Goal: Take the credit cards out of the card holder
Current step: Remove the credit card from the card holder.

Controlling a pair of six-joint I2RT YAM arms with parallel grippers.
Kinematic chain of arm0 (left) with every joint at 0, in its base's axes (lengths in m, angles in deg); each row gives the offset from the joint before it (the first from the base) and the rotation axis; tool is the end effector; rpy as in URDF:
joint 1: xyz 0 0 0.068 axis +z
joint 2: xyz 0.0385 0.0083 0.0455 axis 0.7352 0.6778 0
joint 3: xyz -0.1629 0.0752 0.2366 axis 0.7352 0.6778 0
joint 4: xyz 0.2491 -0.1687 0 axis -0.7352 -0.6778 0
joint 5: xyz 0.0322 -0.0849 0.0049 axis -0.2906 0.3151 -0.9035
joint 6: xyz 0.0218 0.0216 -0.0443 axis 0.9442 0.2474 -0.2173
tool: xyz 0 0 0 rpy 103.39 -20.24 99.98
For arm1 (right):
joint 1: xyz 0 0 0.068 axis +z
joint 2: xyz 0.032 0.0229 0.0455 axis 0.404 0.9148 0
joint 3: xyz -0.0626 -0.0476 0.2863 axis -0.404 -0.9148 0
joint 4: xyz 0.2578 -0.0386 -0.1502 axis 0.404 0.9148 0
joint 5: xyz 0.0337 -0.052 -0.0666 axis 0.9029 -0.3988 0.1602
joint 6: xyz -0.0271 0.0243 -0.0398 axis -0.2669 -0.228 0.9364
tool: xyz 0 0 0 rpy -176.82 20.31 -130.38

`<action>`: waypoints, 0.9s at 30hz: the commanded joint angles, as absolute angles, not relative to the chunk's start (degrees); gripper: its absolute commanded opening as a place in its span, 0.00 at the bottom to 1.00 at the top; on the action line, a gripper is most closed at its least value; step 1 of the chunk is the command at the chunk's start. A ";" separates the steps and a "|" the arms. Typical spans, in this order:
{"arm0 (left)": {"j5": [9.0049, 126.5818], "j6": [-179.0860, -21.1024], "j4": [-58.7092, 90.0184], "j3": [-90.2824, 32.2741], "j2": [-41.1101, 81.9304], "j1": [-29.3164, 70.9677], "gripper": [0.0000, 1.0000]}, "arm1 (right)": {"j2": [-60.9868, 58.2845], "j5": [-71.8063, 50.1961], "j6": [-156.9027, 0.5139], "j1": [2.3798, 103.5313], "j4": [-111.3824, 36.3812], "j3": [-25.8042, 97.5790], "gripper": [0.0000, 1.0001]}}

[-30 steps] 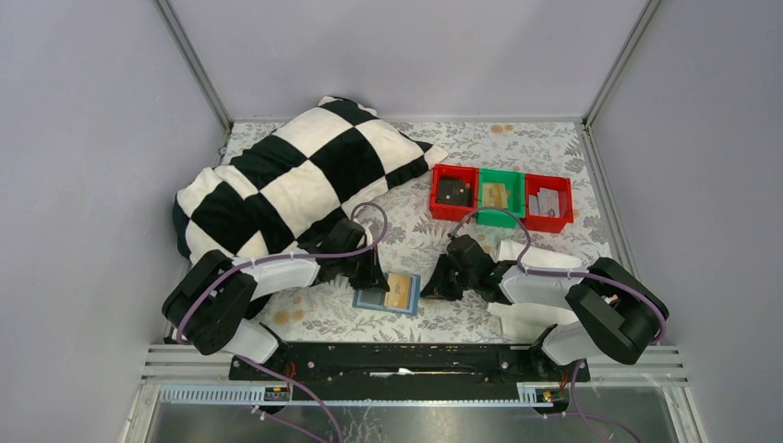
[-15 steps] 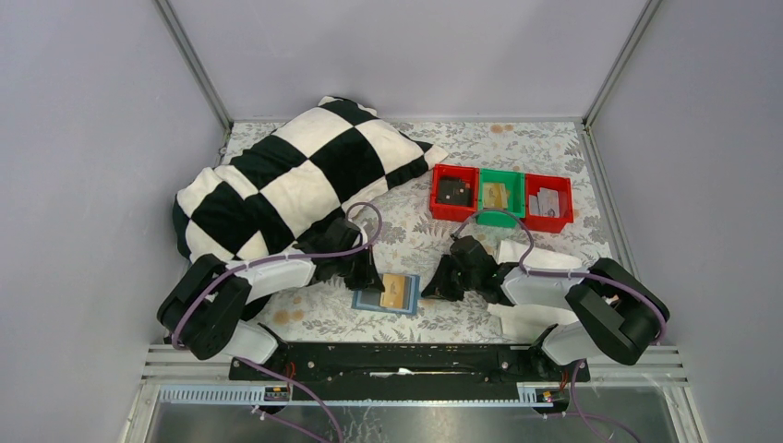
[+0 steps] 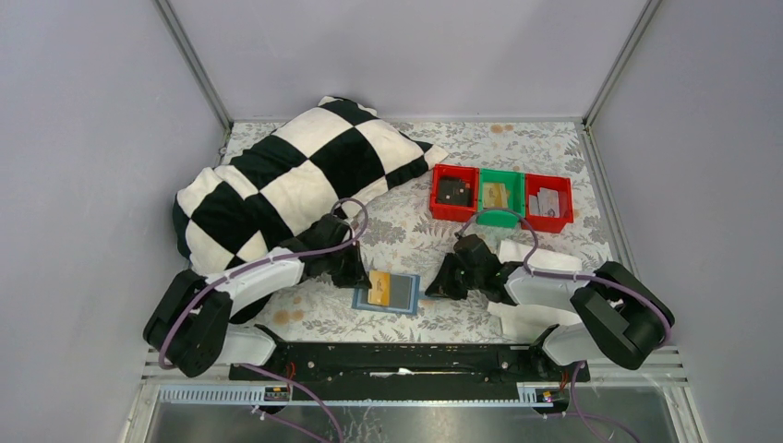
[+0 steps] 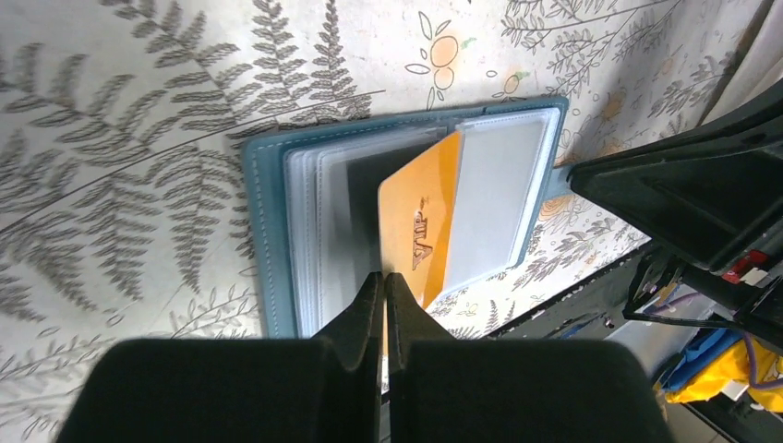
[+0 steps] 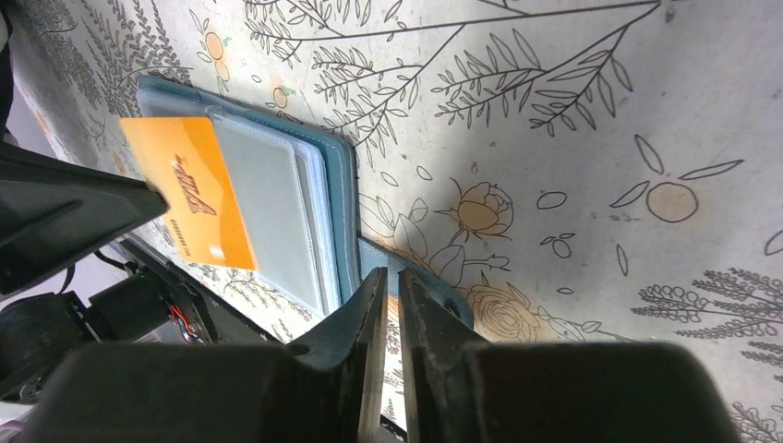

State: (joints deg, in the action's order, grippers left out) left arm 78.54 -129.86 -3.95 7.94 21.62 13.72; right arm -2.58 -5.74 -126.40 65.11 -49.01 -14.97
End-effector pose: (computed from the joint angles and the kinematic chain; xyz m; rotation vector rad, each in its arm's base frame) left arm 0.2131 -0.1554 0.1579 -0.0585 2.7899 -0.8425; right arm 0.1906 0.1777 0.1214 0.1883 2.5794 1.0058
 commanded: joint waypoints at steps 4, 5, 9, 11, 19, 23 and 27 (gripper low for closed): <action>75.29 -126.88 -12.66 3.28 14.75 15.50 0.00 | -7.01 -8.17 -121.85 64.08 -42.34 -14.28 0.25; 75.42 -126.88 -13.79 2.42 14.11 15.51 0.00 | -8.76 -7.88 -121.79 64.08 -42.91 -14.25 0.27; 77.08 -126.52 -18.46 -2.20 11.35 15.53 0.00 | -15.23 -6.68 -120.12 64.08 -42.67 -11.76 0.37; 78.38 -126.13 -19.06 -3.71 9.83 15.53 0.00 | -17.59 -4.94 -119.02 64.08 -43.41 -10.18 0.50; 86.22 -125.75 -16.92 -5.98 7.16 15.55 0.00 | -15.77 11.68 -125.51 64.08 -62.00 -9.13 0.79; 88.80 -126.94 -14.52 -6.72 5.19 15.52 0.00 | -13.33 14.59 -132.69 64.08 -74.89 -12.65 0.81; 92.19 -129.12 -11.38 -6.86 3.77 15.66 0.00 | -9.48 17.06 -138.29 64.09 -85.14 -14.54 0.81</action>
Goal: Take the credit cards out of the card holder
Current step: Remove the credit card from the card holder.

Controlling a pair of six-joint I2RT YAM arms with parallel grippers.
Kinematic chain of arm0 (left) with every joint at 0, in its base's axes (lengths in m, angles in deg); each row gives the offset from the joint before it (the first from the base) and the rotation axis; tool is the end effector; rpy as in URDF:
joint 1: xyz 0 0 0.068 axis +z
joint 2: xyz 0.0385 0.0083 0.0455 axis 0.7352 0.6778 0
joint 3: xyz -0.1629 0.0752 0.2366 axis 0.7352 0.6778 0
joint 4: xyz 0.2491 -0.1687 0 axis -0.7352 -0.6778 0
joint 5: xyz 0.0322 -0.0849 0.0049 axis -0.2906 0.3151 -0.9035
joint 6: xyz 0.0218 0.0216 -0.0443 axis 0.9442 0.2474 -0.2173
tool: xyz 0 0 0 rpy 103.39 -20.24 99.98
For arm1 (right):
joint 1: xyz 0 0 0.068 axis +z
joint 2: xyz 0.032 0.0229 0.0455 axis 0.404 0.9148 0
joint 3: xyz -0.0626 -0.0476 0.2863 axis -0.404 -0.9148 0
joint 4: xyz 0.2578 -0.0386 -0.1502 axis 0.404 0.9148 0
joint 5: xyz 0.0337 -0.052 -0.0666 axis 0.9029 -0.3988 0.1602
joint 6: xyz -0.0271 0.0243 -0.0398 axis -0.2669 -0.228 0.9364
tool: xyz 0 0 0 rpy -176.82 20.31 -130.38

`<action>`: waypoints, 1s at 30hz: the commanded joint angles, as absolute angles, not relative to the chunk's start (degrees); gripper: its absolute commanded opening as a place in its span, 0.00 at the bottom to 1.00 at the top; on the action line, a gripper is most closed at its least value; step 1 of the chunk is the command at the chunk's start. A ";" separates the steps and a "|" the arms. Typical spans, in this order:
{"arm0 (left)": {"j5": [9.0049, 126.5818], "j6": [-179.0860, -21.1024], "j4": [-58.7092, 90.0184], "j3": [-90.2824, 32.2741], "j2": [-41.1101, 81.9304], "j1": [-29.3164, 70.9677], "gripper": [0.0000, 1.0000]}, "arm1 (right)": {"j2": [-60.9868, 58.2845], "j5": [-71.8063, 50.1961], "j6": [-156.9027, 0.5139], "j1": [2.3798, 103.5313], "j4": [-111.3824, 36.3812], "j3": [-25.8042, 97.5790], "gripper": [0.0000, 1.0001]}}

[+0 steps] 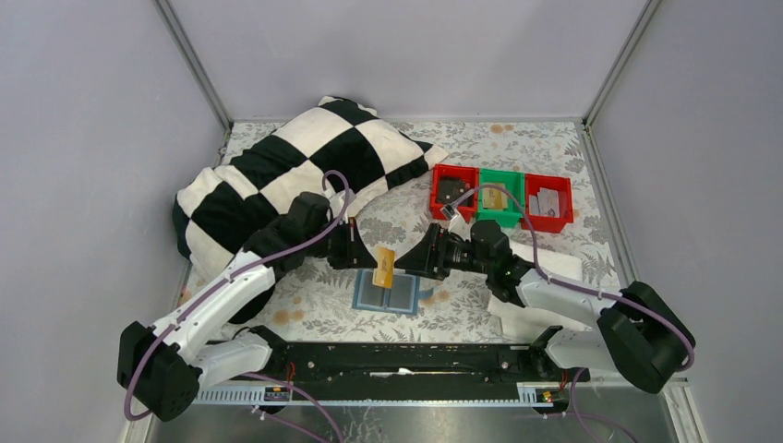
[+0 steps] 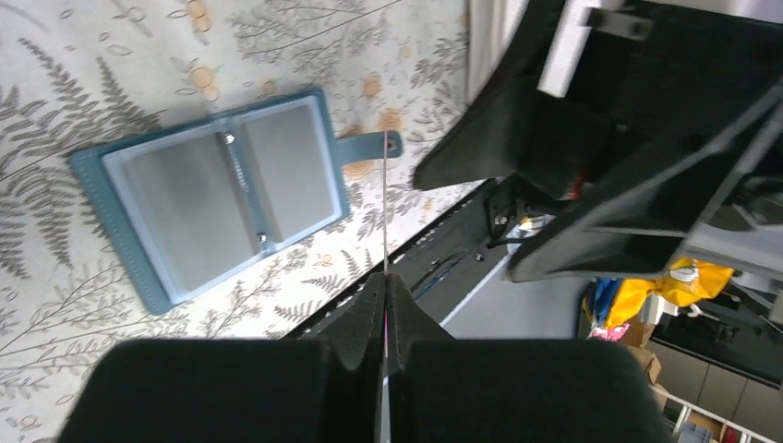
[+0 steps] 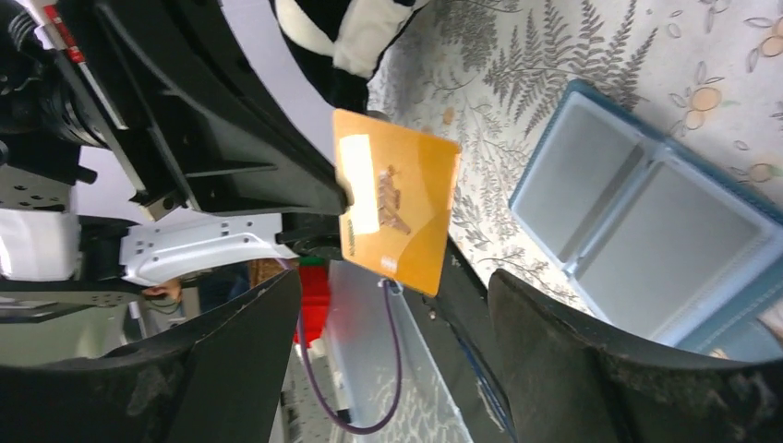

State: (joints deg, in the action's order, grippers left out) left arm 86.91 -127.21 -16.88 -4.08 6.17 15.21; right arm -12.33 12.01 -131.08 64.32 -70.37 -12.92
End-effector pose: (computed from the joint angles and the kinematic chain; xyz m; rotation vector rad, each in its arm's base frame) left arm 0.2022 -0.1461 0.2821 0.1137 2.5400 -1.1190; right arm 0.1970 0.1918 0.2123 -0.1110 2.0872 1.6461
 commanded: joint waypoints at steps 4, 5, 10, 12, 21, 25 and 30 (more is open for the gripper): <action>93.58 -130.48 -9.68 -6.80 3.08 15.90 0.00 | -7.82 17.77 -139.98 64.16 -88.55 -14.80 0.82; 94.04 -130.78 -9.08 -6.69 3.02 15.96 0.00 | -7.59 17.91 -140.50 64.09 -89.50 -14.82 0.82; 94.47 -131.45 -8.15 -6.34 2.90 16.21 0.00 | -5.99 19.58 -142.30 64.09 -93.64 -14.26 0.73; 94.75 -131.49 -7.70 -6.00 2.99 16.21 0.00 | -5.63 19.88 -143.65 64.12 -96.11 -14.62 0.67; 95.44 -132.07 -6.23 -4.65 3.39 16.30 0.00 | -5.71 18.70 -144.99 64.08 -96.38 -15.02 0.32; 95.79 -131.40 -6.37 -4.77 3.84 16.38 0.00 | -6.63 16.60 -144.59 63.80 -92.38 -14.61 0.00; 93.58 -126.62 -13.25 -9.43 5.61 16.37 0.53 | -13.22 16.14 -132.24 57.69 -67.89 -9.03 0.00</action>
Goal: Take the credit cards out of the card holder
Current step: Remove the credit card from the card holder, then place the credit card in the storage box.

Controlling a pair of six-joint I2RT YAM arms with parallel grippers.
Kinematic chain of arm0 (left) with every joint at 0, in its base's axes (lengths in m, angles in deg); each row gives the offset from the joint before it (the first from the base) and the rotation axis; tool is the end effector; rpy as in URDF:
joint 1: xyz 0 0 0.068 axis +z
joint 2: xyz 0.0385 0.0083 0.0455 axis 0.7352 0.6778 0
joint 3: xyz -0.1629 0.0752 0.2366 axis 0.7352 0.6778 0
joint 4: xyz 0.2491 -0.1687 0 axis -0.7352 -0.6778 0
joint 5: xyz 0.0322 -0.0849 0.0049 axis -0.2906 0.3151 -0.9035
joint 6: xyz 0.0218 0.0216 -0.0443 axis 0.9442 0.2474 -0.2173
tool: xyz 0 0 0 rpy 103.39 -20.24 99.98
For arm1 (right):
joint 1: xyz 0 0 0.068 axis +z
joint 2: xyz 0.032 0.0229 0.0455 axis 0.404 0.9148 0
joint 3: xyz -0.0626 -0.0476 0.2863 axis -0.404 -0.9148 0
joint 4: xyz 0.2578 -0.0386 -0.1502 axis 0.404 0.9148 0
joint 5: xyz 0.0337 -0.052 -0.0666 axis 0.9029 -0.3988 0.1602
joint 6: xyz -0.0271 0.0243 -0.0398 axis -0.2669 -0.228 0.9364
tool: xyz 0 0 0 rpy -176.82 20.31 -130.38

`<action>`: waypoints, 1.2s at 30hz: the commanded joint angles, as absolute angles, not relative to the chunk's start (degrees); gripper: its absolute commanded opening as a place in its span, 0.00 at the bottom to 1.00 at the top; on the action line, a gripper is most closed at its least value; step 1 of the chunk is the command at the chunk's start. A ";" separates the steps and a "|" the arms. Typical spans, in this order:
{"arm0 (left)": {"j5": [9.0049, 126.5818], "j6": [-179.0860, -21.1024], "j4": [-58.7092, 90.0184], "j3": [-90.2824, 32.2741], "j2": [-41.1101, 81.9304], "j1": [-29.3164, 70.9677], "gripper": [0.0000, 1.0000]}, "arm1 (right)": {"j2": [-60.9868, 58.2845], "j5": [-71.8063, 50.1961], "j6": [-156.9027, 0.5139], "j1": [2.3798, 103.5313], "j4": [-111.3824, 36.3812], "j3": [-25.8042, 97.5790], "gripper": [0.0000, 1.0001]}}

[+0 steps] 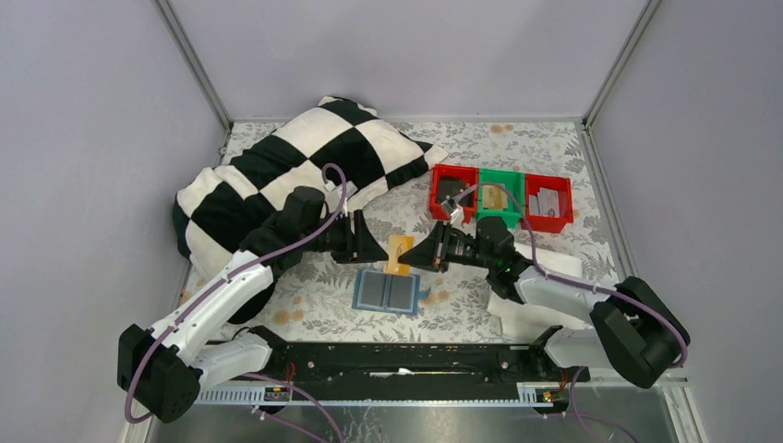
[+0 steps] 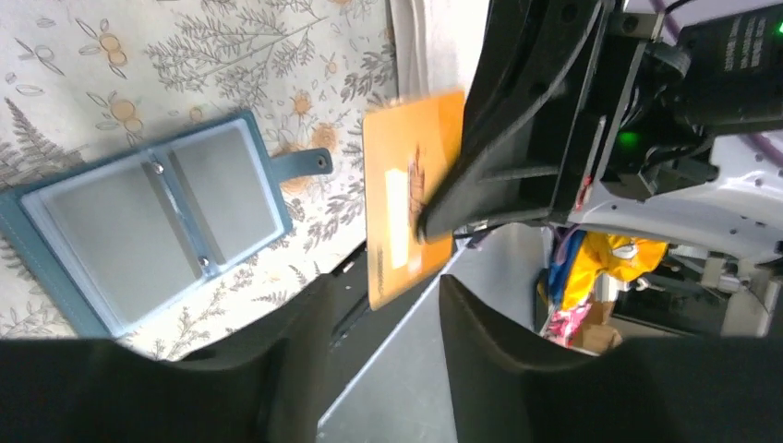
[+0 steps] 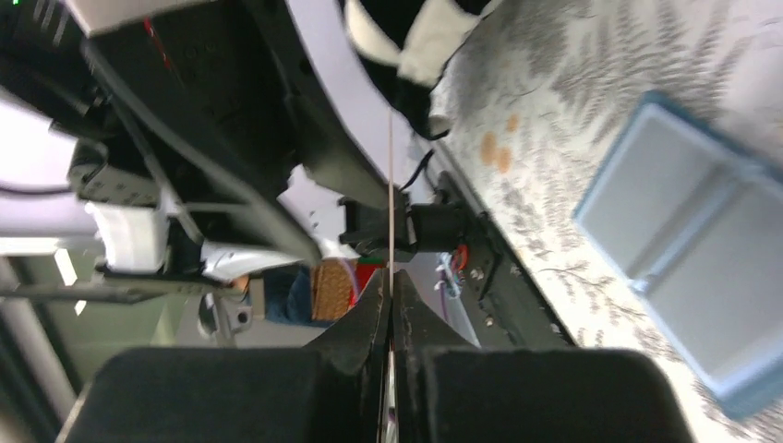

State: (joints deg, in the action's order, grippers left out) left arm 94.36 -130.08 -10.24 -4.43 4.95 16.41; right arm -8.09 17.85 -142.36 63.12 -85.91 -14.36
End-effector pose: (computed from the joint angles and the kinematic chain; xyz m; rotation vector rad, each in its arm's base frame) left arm 0.2054 -0.1466 0.3000 0.1574 2.4148 -1.3223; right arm 0.2021 0.1925 0.2128 -0.0685 1.9935 1.8836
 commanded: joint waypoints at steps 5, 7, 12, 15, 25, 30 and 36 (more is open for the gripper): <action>87.17 -121.96 -21.35 -16.56 7.07 16.36 0.89 | -12.81 11.69 -107.97 44.37 -26.06 8.93 0.00; 85.90 -121.79 -21.89 -17.69 7.90 16.30 0.91 | -10.94 6.28 -101.48 41.06 -16.32 15.63 0.00; 81.07 -121.54 -21.46 -17.56 8.69 16.31 0.94 | -7.61 -3.67 -94.88 35.10 -9.56 24.85 0.00; 77.40 -121.21 -21.28 -17.14 8.43 16.30 0.96 | -3.37 -8.86 -91.72 32.93 -7.30 29.53 0.00; 72.74 -118.80 -12.87 -11.63 6.25 16.30 0.99 | 13.38 -12.91 -87.01 26.35 -6.09 41.82 0.00; 69.52 -119.71 -6.84 -7.93 5.22 16.43 0.99 | 20.30 -11.75 -85.81 25.59 -5.41 46.22 0.00; 77.11 -117.45 -10.96 -13.83 12.39 19.50 0.99 | 26.88 -7.21 -84.45 25.59 -5.22 48.24 0.00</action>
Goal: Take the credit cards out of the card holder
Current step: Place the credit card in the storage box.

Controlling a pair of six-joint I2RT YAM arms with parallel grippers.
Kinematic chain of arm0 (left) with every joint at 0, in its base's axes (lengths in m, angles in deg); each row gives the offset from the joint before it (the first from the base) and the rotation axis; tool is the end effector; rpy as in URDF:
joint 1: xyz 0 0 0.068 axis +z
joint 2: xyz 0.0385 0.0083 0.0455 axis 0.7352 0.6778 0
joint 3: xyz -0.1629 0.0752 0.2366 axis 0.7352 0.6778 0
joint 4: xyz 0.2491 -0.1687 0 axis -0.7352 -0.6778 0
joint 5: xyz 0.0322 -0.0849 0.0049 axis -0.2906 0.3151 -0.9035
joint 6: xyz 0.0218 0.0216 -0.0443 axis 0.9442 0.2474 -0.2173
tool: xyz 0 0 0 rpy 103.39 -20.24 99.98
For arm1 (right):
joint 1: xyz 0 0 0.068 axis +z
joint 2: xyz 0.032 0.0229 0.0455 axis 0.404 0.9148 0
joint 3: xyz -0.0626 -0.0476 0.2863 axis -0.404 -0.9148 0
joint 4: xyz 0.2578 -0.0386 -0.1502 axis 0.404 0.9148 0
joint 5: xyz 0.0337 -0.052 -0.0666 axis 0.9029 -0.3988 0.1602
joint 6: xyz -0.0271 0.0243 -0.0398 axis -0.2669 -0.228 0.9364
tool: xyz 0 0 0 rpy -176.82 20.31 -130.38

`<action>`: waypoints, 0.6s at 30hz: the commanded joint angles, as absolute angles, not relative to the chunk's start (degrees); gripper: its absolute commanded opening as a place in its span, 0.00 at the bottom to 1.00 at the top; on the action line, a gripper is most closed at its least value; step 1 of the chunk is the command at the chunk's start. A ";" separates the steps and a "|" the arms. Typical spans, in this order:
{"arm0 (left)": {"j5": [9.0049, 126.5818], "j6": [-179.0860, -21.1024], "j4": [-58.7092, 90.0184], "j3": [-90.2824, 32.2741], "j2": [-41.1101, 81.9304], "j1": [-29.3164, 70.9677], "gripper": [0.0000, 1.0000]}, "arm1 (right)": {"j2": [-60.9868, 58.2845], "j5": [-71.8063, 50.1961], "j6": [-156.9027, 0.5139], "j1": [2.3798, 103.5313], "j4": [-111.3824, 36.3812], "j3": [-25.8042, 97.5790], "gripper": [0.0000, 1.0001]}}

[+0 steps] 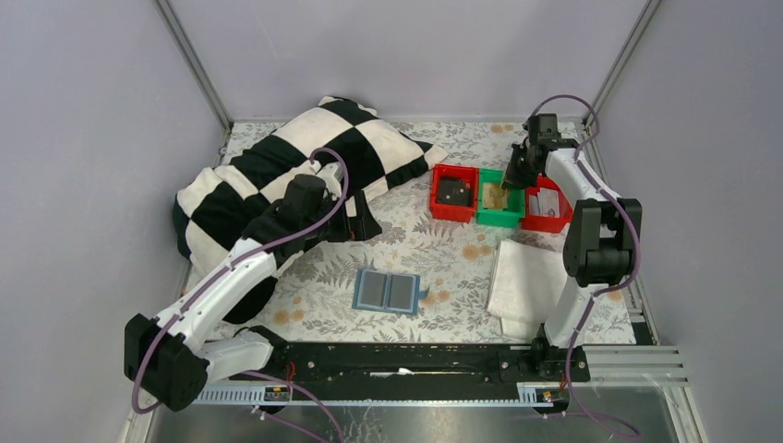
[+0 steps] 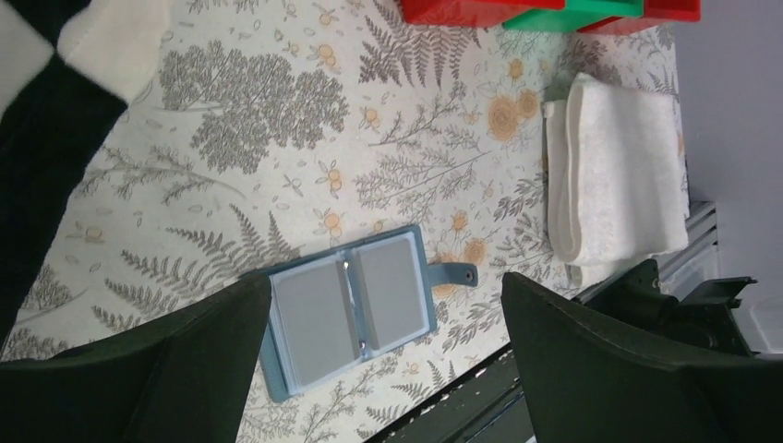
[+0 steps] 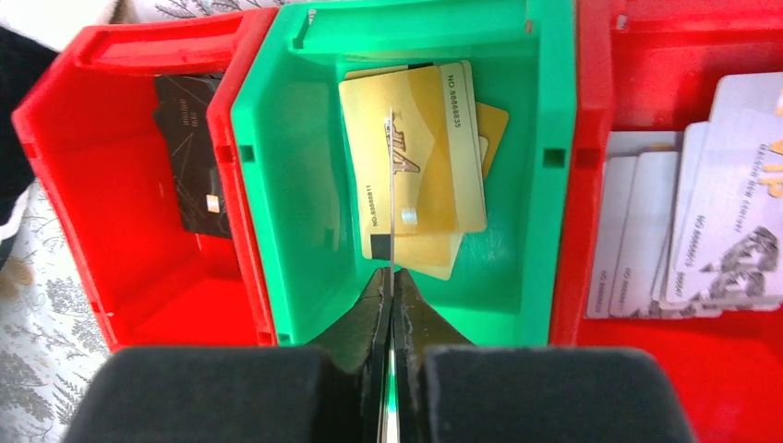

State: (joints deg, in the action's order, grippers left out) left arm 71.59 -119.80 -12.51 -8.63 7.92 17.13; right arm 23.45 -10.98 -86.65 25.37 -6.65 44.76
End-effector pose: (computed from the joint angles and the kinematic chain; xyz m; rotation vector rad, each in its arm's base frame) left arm 0.2280 -0.1411 0.3086 0.1000 2.3282 -0.8021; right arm 0.4536 0.0168 0.2556 0.2447 2.4921 0.2848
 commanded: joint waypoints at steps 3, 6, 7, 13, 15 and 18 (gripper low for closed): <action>83.63 -117.41 -9.22 -14.10 15.80 20.95 0.99 | 29.51 -5.71 -84.11 25.63 -5.02 49.74 0.00; 86.09 -117.76 -6.93 -13.44 17.03 21.84 0.99 | 31.63 -5.37 -83.27 25.56 -4.72 50.85 0.00; 86.35 -117.70 -6.76 -13.48 17.39 22.10 0.99 | 32.25 -5.37 -83.06 25.51 -4.60 51.02 0.00; 88.12 -117.73 -6.72 -13.80 19.90 23.33 0.99 | 32.46 -11.44 -84.60 25.26 -5.57 50.74 0.32; 88.43 -117.93 -6.48 -13.59 20.30 23.42 0.99 | 30.32 -13.22 -85.39 25.16 -6.78 49.71 0.47; 89.66 -118.64 -6.34 -13.36 20.79 23.59 0.99 | 25.81 -13.39 -86.60 25.15 -9.06 47.36 0.55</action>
